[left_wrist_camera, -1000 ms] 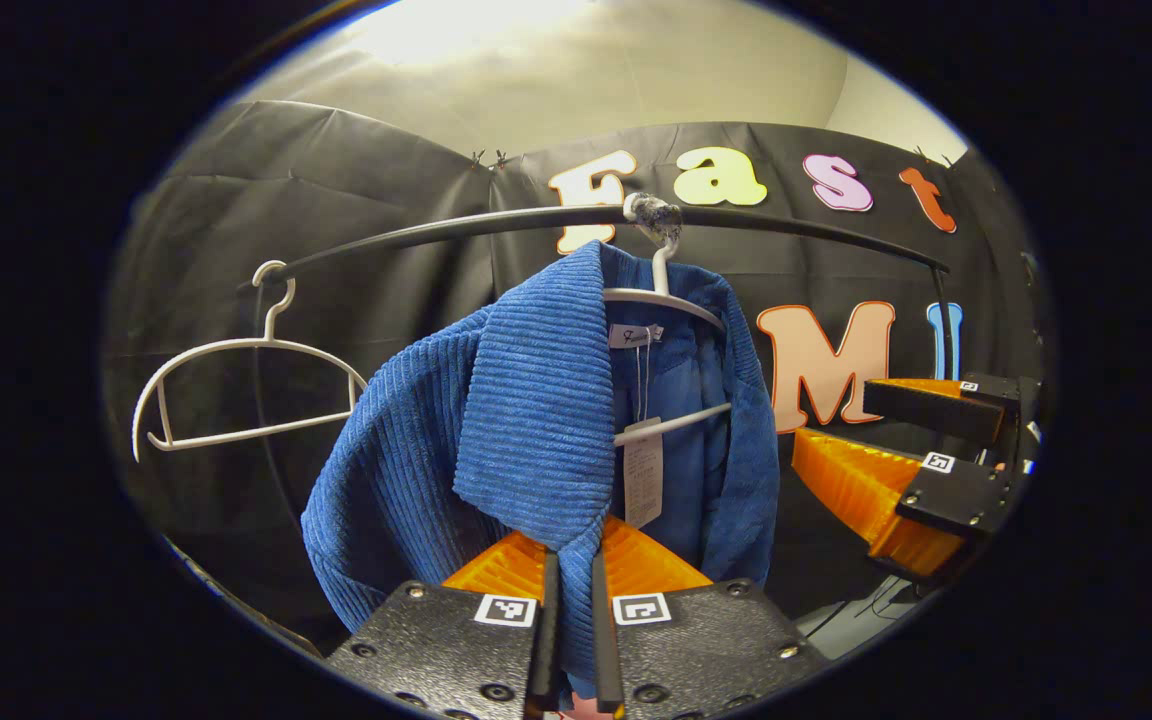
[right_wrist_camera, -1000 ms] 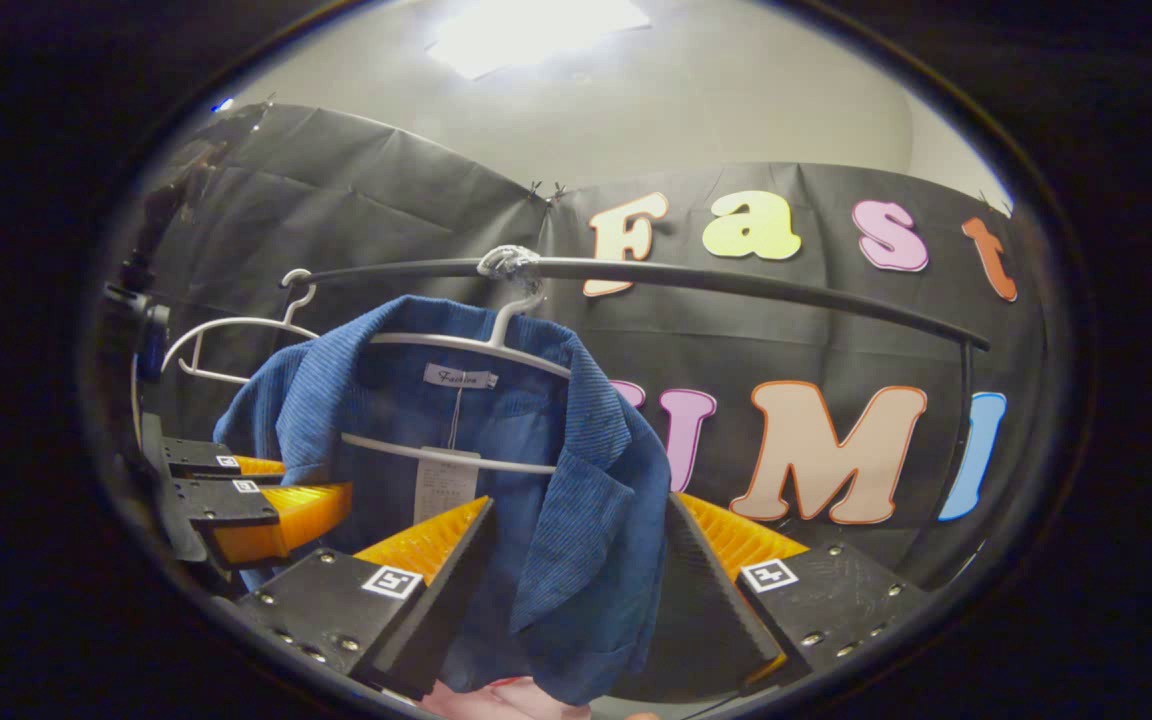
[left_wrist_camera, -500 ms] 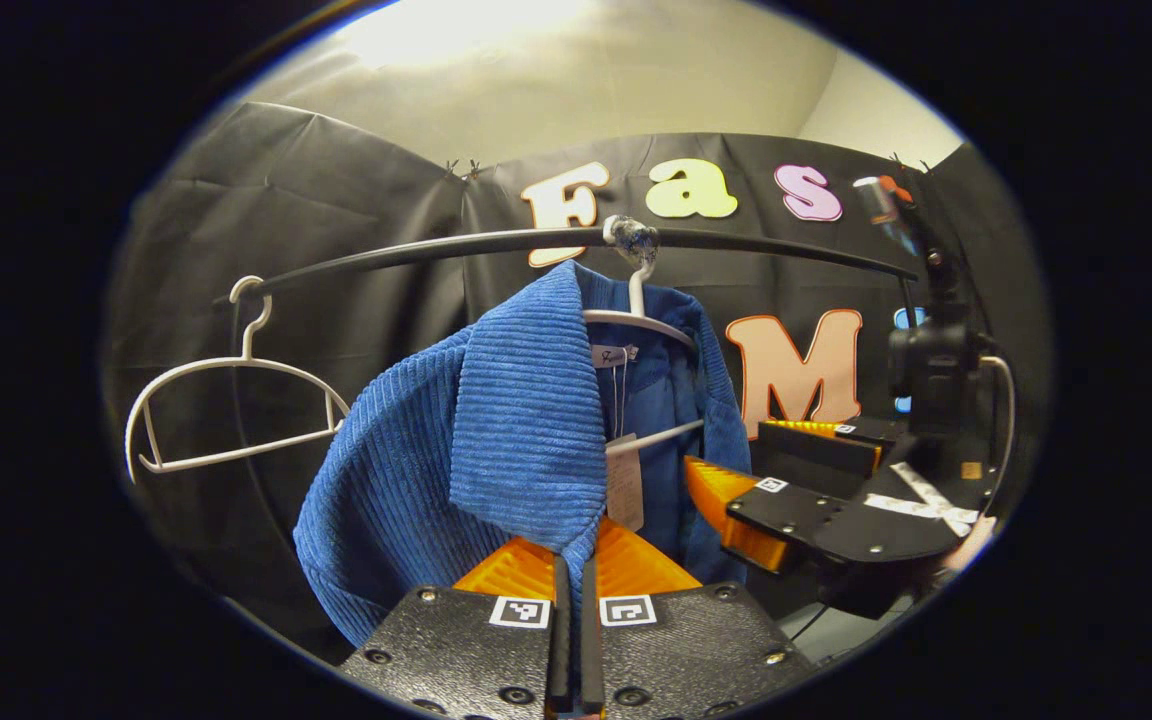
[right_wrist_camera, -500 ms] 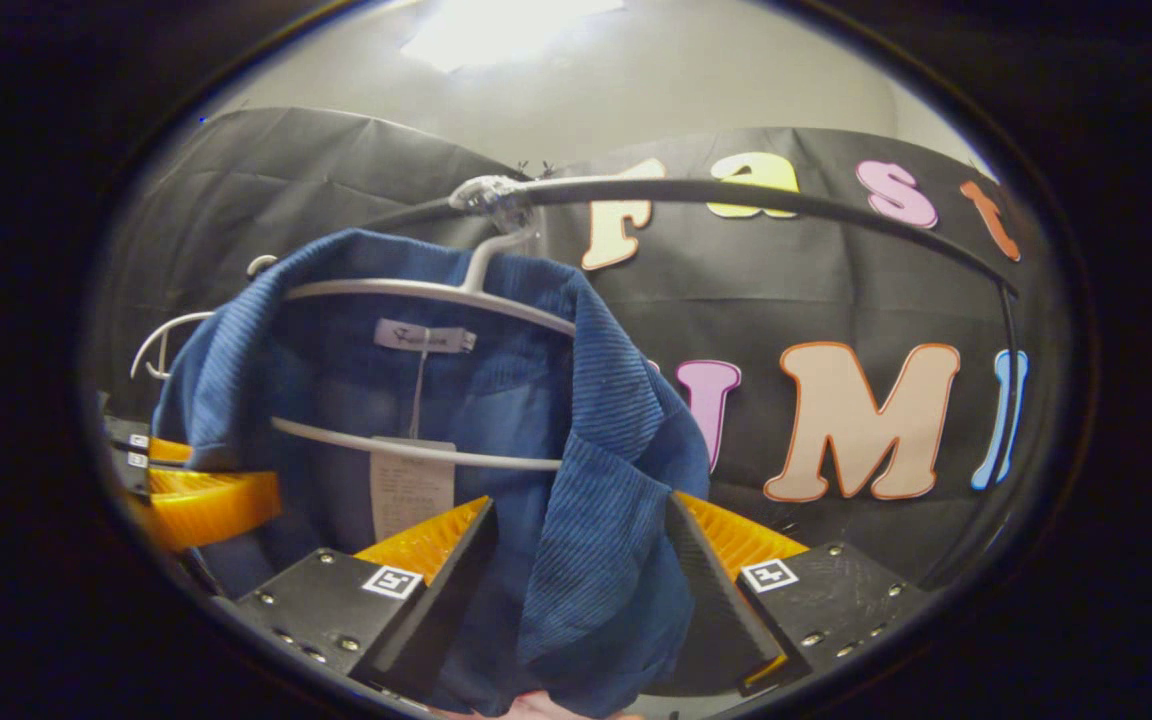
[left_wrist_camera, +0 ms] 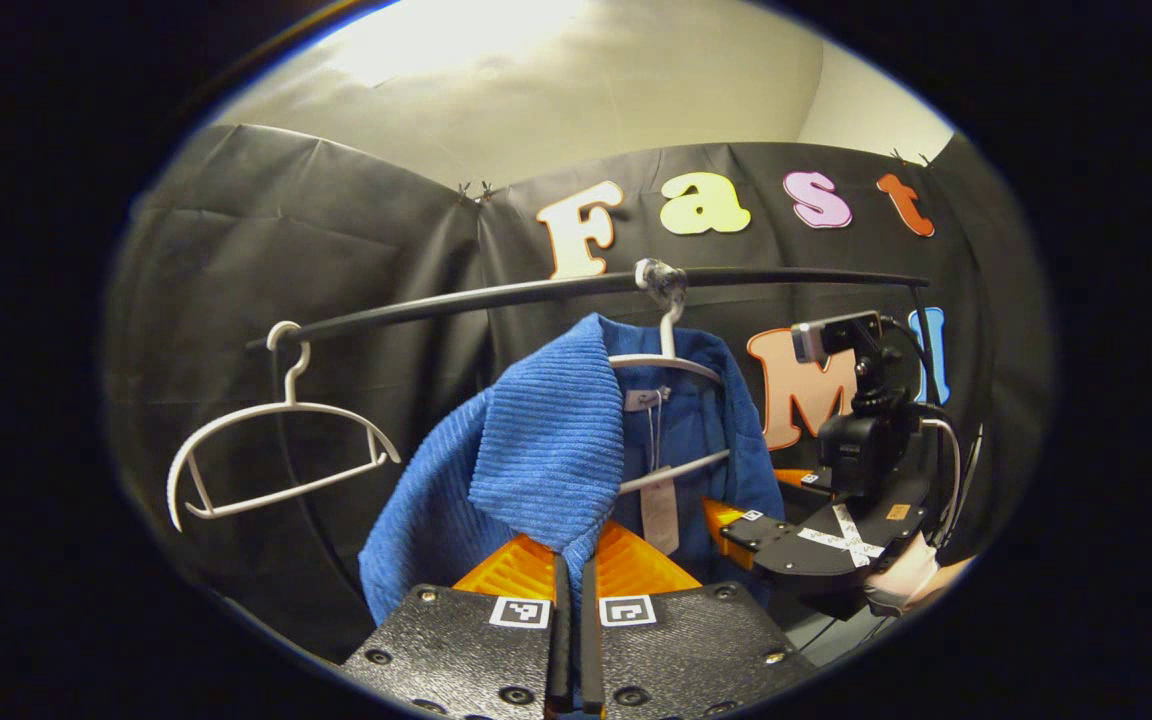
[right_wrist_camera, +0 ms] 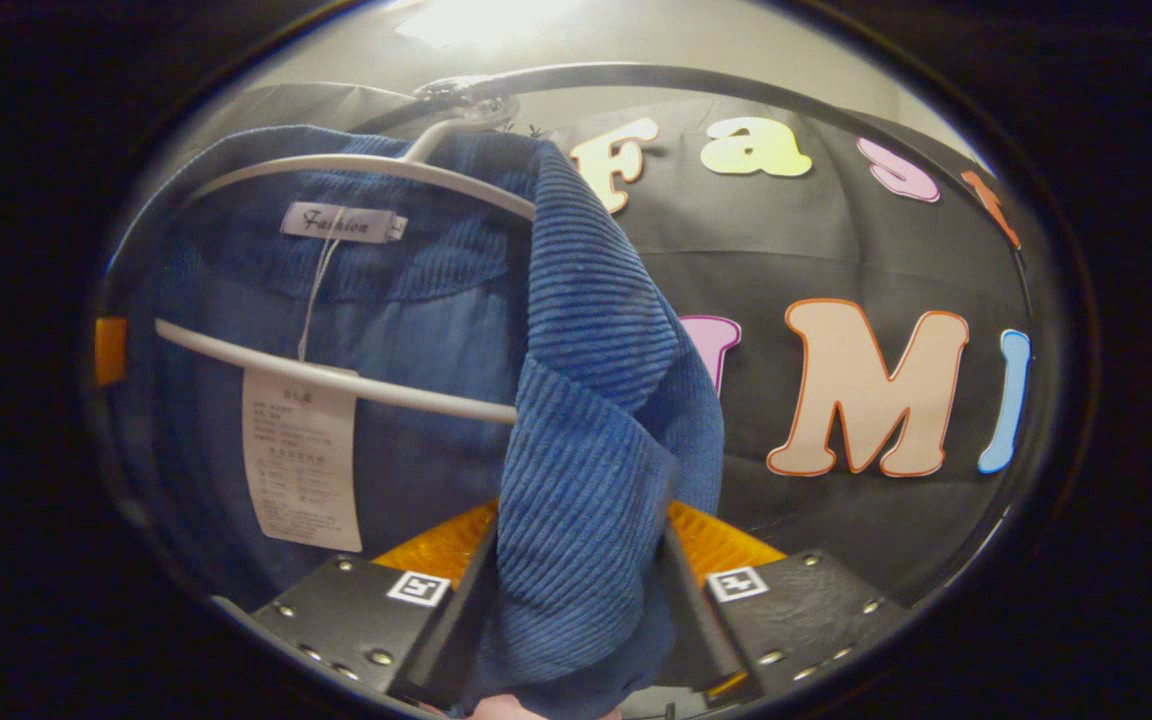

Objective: Grasp the clothes on the hanger with both hands and then place them into the laundry hamper below.

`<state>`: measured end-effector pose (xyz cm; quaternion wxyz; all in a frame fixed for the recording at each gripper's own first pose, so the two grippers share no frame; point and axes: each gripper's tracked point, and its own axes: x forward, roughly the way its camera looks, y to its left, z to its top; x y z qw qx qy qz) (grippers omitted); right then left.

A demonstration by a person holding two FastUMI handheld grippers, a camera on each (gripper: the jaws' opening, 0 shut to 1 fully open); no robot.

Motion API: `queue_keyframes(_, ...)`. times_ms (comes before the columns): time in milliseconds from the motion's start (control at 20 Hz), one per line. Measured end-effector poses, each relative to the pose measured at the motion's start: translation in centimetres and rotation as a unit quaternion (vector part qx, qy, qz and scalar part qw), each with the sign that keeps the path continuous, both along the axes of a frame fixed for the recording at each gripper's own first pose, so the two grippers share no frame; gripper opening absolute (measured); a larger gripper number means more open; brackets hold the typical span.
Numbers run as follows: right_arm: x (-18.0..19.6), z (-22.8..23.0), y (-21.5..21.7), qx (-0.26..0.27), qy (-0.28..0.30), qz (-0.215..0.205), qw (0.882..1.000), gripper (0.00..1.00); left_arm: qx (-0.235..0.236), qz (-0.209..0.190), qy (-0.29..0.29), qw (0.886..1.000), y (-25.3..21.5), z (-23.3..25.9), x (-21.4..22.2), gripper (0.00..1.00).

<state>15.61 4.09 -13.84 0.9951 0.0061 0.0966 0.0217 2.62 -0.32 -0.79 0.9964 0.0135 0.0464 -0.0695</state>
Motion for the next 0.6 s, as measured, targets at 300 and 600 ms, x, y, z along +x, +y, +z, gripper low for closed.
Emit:
queue_keyframes(300,-0.1,-0.7,-2.9,-0.034,0.014,-0.042,0.998,0.23,0.021,0.056,-0.011,0.998,3.8,1.5,0.2,0.04)
queue_keyframes(600,-0.1,1.5,-6.7,-0.016,0.003,-0.082,0.997,0.12,0.015,0.062,-0.027,0.998,5.2,4.2,0.1,0.04)
